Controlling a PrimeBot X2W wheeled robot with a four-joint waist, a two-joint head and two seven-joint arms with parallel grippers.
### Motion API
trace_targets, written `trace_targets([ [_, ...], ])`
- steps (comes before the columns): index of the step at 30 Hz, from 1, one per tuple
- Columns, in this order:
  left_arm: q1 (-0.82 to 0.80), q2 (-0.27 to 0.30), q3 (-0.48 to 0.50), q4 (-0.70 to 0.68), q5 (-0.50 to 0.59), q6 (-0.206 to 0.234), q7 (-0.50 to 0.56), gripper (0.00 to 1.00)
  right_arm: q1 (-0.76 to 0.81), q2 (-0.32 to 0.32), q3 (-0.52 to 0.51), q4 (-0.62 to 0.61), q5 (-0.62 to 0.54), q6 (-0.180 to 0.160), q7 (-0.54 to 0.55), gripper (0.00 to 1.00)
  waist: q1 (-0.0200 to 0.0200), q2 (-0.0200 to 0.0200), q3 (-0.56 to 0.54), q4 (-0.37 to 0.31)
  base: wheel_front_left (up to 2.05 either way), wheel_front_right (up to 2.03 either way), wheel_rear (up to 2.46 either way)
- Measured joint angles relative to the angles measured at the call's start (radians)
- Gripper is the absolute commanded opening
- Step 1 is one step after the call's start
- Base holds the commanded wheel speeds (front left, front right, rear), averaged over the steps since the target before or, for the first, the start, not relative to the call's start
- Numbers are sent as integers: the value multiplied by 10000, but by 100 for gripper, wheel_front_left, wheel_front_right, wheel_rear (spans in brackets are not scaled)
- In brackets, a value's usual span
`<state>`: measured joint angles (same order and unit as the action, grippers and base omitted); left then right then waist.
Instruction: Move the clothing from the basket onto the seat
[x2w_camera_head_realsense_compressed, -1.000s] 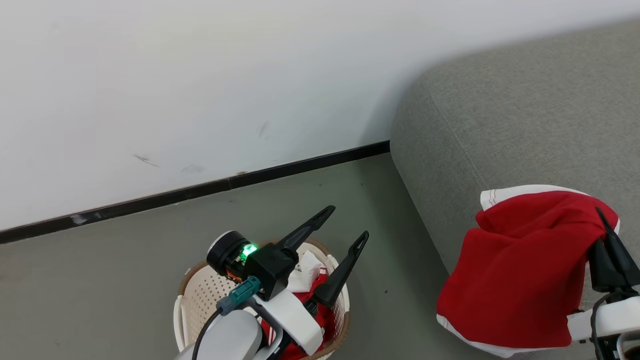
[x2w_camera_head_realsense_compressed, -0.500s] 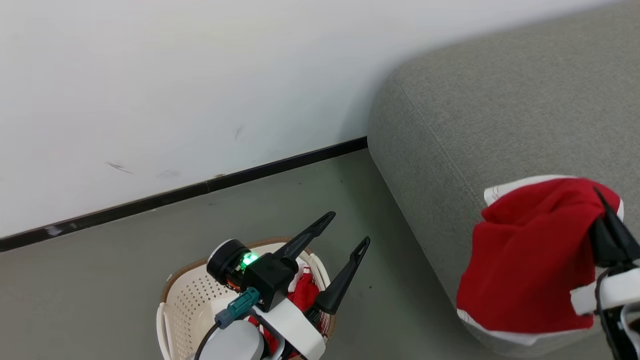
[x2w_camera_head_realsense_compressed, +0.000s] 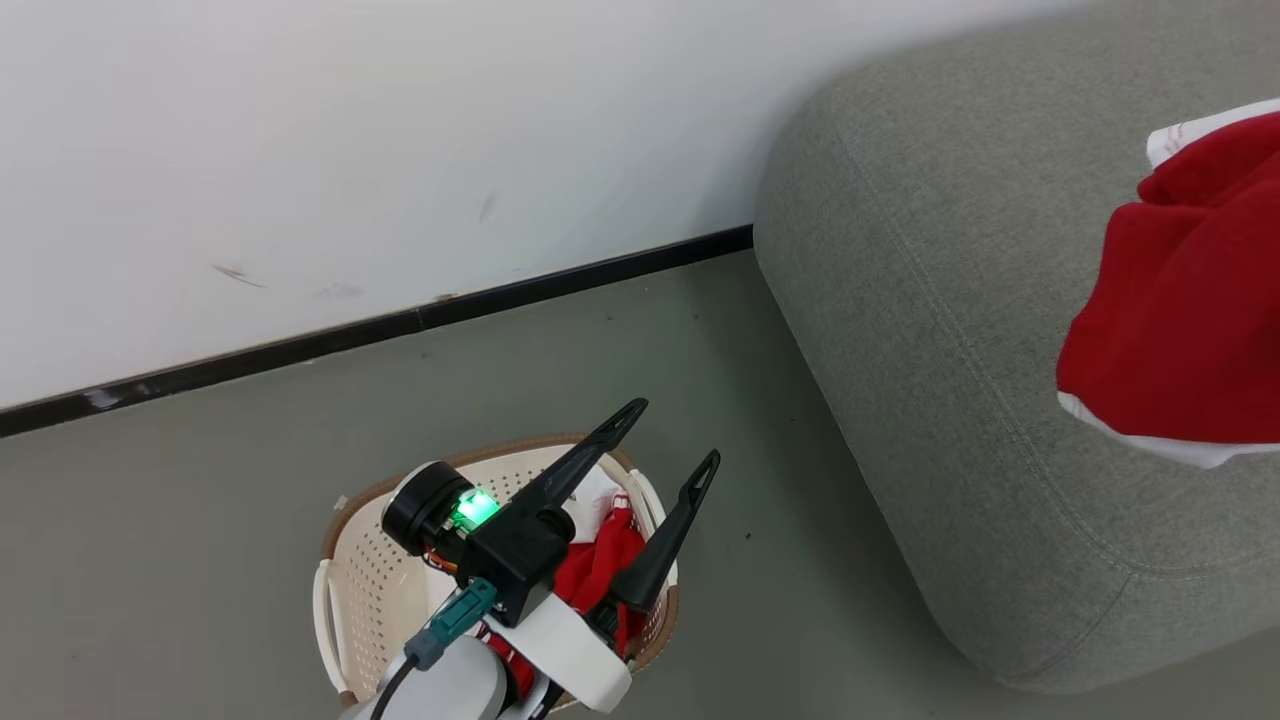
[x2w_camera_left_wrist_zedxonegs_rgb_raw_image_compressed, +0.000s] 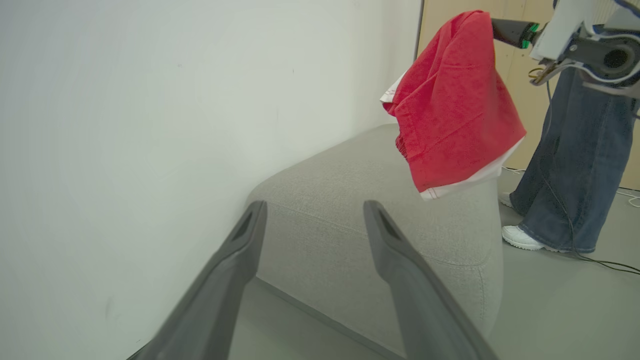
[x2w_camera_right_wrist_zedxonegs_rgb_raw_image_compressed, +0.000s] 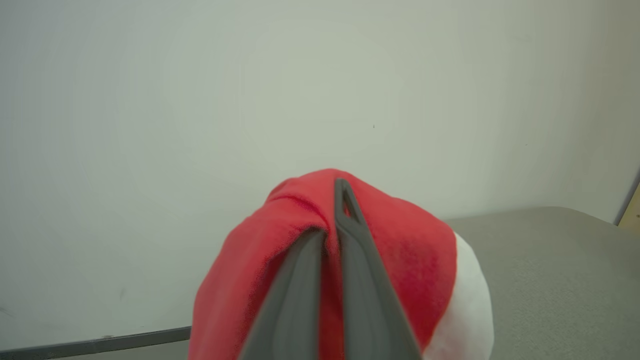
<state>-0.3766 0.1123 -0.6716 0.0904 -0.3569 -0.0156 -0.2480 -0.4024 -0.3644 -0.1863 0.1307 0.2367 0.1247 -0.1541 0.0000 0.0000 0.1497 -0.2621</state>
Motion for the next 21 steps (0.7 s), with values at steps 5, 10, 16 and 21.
trace_targets([
  [5, 0, 190, -42, -301, 355, 59, 4, 100, -732, -566, -453, 554, 209, 0, 236, 0, 0, 0, 331, 126, 0, 0, 0],
  [10, -3, 332, -79, -652, 510, 104, 182, 100, -1388, -1154, -1106, 1317, 349, 0, 324, 0, 0, 0, 762, 314, 0, 0, 0],
  [16, -58, 508, -81, -1034, 640, 134, 370, 100, -1827, -1471, -1762, 1925, 627, 0, 303, 0, 0, 0, 1219, 509, 0, 0, 0],
  [21, -267, 537, -102, -1386, 878, 174, 493, 100, -1912, -1615, -2263, 2575, 629, 0, 215, 0, 0, 0, 1605, 658, 0, 0, 0],
])
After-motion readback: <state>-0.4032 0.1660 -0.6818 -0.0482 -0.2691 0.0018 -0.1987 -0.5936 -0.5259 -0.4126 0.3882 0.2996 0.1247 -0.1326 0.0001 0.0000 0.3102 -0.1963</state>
